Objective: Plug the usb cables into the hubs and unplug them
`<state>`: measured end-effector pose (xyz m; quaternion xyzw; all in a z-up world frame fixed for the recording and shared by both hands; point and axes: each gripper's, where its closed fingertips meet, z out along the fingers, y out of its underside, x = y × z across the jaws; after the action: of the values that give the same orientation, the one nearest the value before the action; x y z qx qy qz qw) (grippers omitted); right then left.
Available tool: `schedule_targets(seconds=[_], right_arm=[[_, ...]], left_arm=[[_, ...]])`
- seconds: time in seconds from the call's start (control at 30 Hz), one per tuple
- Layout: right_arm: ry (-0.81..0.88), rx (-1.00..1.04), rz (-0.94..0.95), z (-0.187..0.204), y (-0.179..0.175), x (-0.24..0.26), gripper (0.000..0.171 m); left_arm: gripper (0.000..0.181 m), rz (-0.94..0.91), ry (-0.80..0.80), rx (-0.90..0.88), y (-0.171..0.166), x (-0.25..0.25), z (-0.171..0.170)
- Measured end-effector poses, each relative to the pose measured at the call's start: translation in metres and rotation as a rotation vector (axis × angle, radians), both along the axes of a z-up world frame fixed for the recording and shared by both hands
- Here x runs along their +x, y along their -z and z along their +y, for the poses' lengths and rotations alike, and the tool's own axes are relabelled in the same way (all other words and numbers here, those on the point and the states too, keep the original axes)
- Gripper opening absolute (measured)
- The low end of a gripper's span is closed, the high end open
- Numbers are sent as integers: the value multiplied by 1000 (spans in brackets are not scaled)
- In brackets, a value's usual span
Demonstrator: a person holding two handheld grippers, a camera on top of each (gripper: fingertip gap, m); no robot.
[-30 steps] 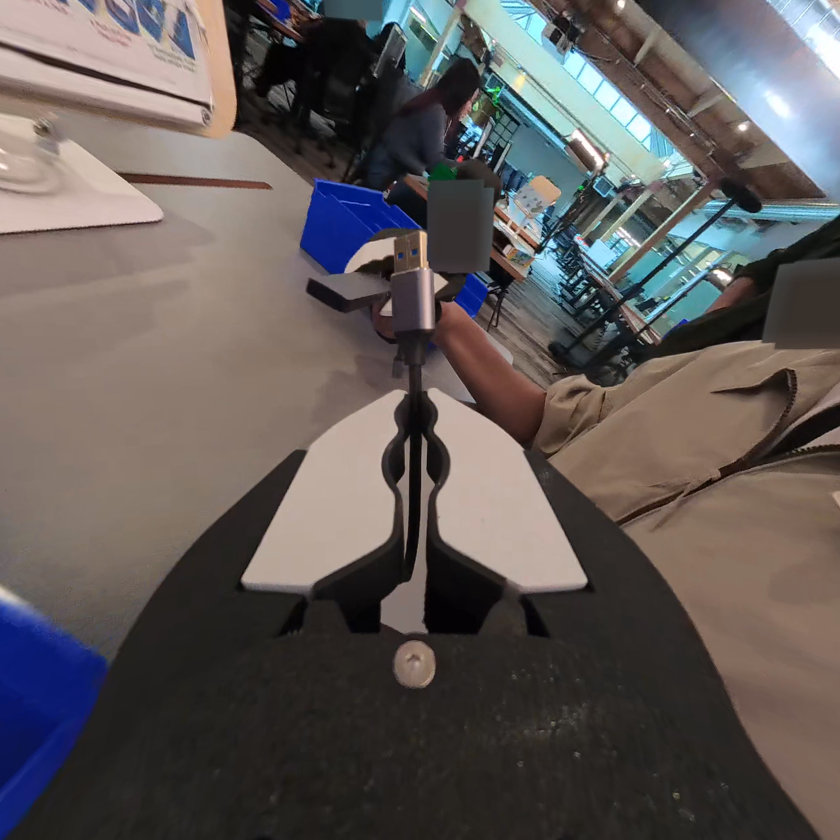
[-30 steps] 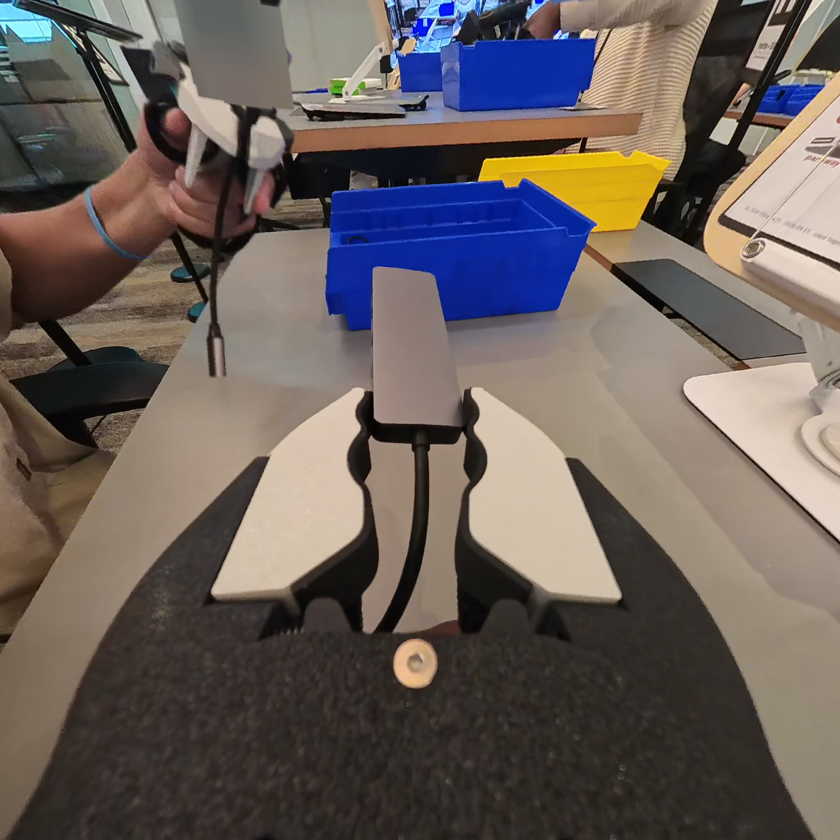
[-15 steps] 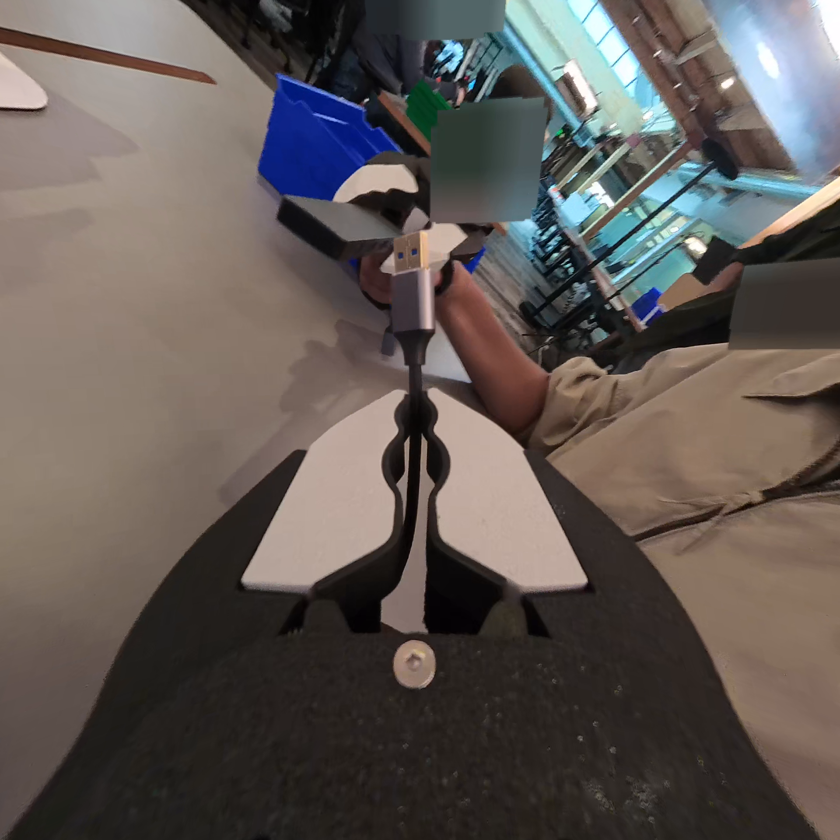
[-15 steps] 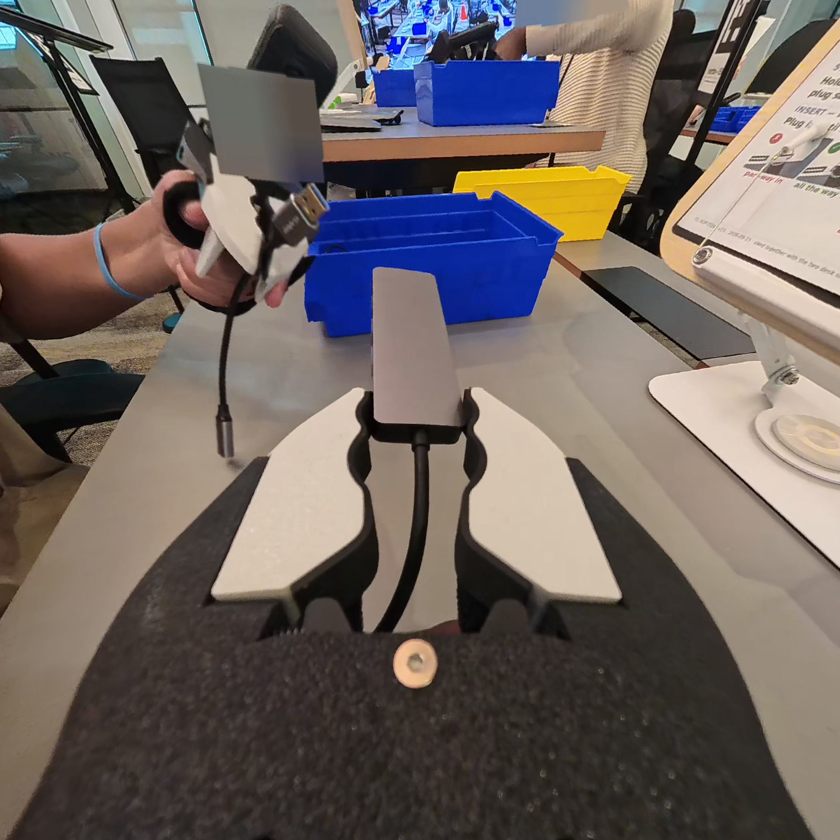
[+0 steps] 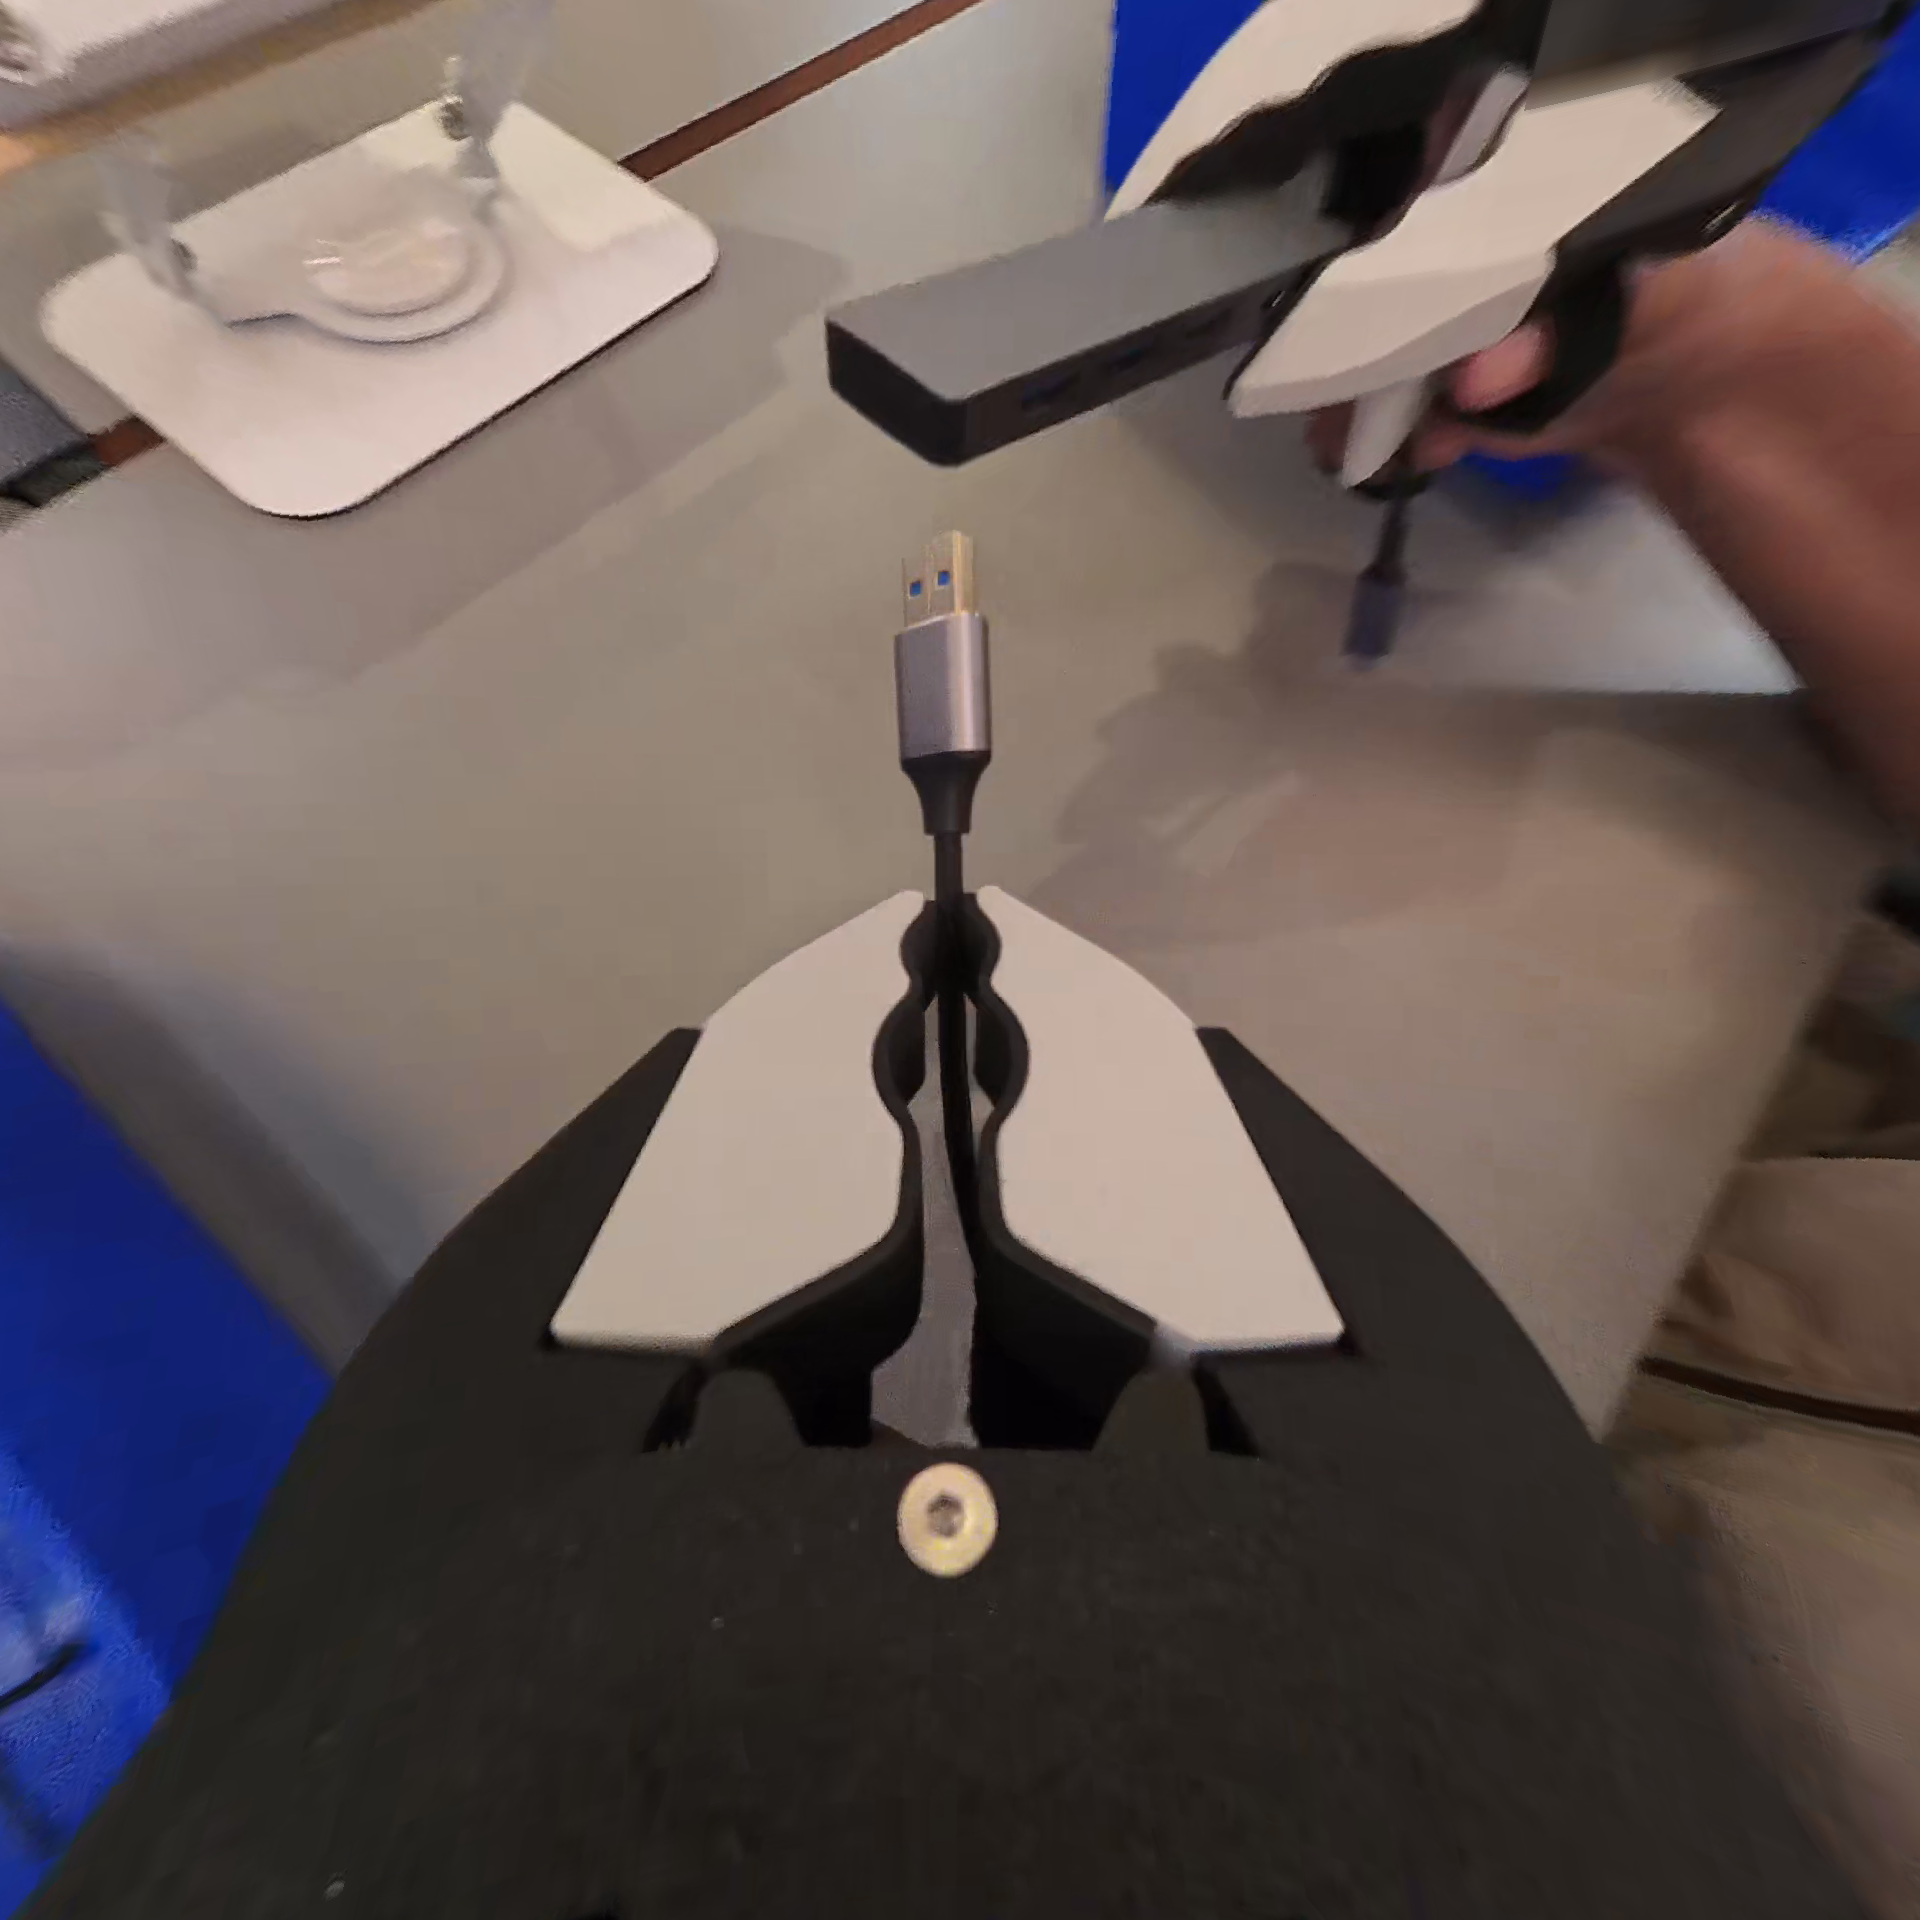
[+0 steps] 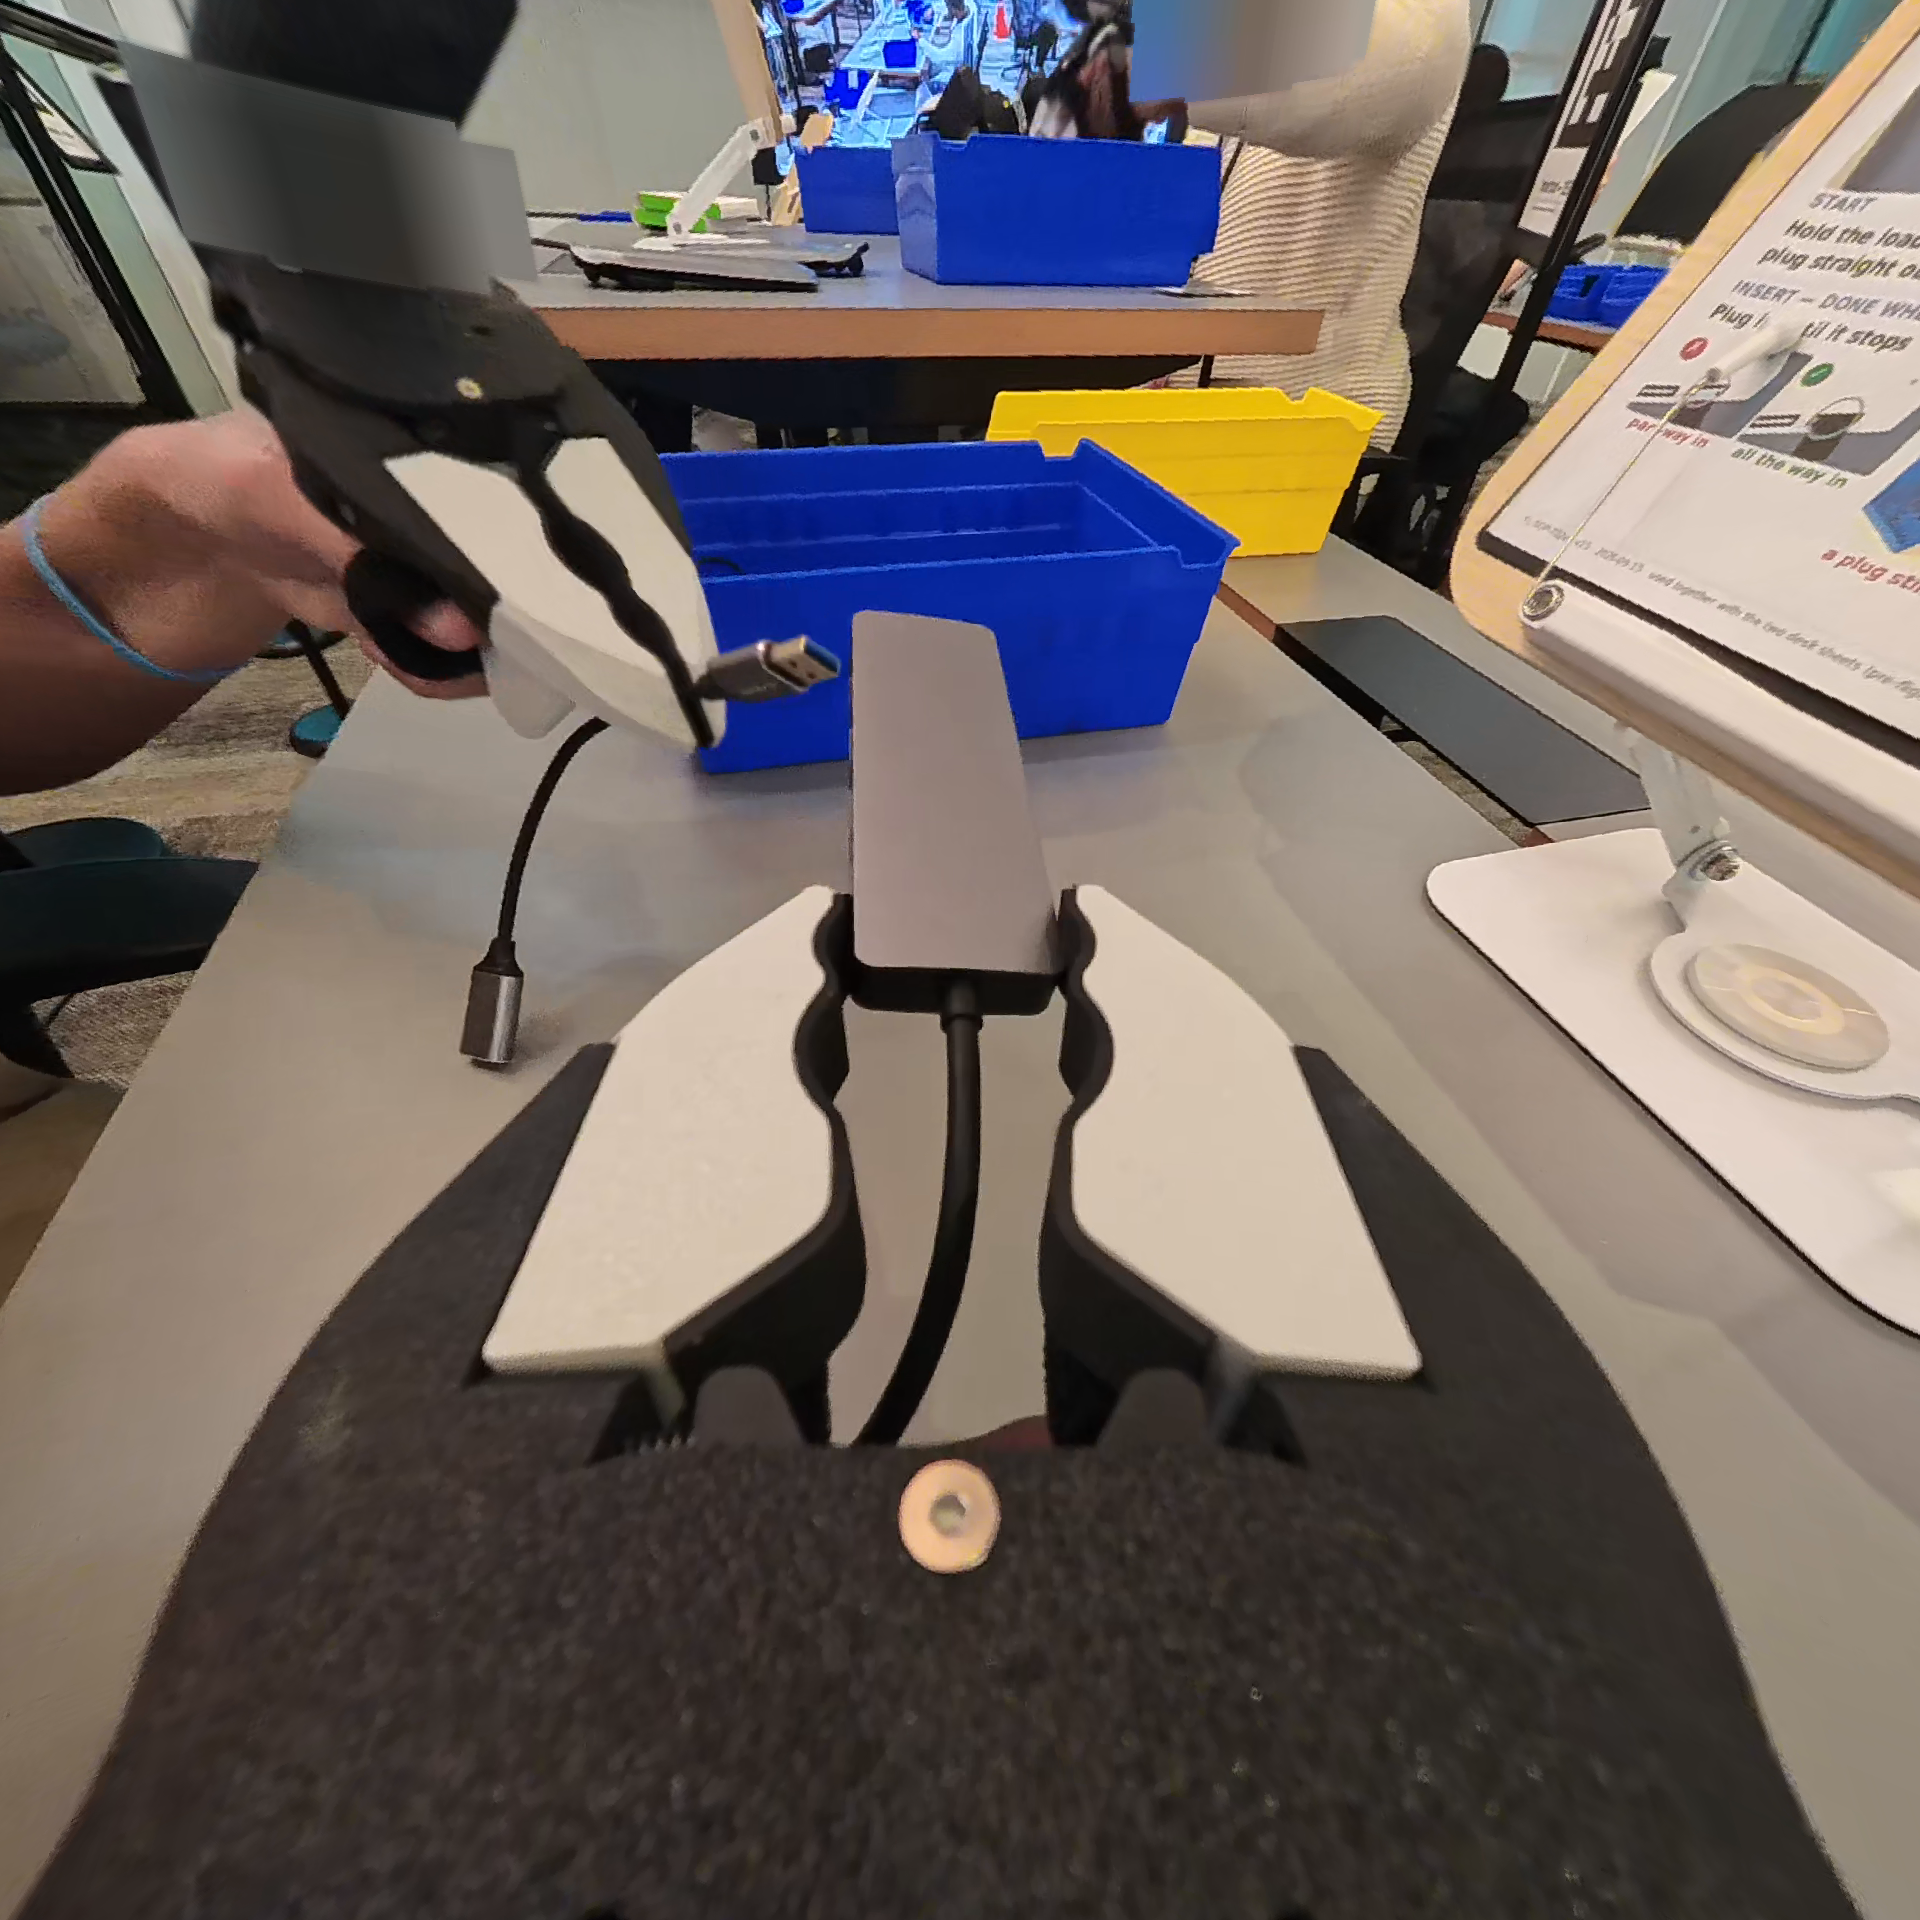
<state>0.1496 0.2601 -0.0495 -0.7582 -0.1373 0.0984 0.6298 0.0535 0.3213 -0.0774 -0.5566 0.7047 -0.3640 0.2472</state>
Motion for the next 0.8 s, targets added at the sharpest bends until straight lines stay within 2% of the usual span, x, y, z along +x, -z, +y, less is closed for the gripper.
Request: schedule_targets(seconds=[0.1,0.2,0.37,0.67,0.8], right_arm=[[3,1,-16,1,0,-2,38],[29,-25,-39,4,5,0,38],[44,-41,-50,8,8,-3,38],[46,-51,-53,10,12,-4,38],[50,-53,-51,10,12,-2,38]], left_arm=[[4,-13,-36,139,1,2,1],[4,-38,-107,365,1,4,13],[4,-37,-135,481,6,4,14],[4,-47,-139,510,8,4,10],[4,-58,-137,451,7,5,9]])
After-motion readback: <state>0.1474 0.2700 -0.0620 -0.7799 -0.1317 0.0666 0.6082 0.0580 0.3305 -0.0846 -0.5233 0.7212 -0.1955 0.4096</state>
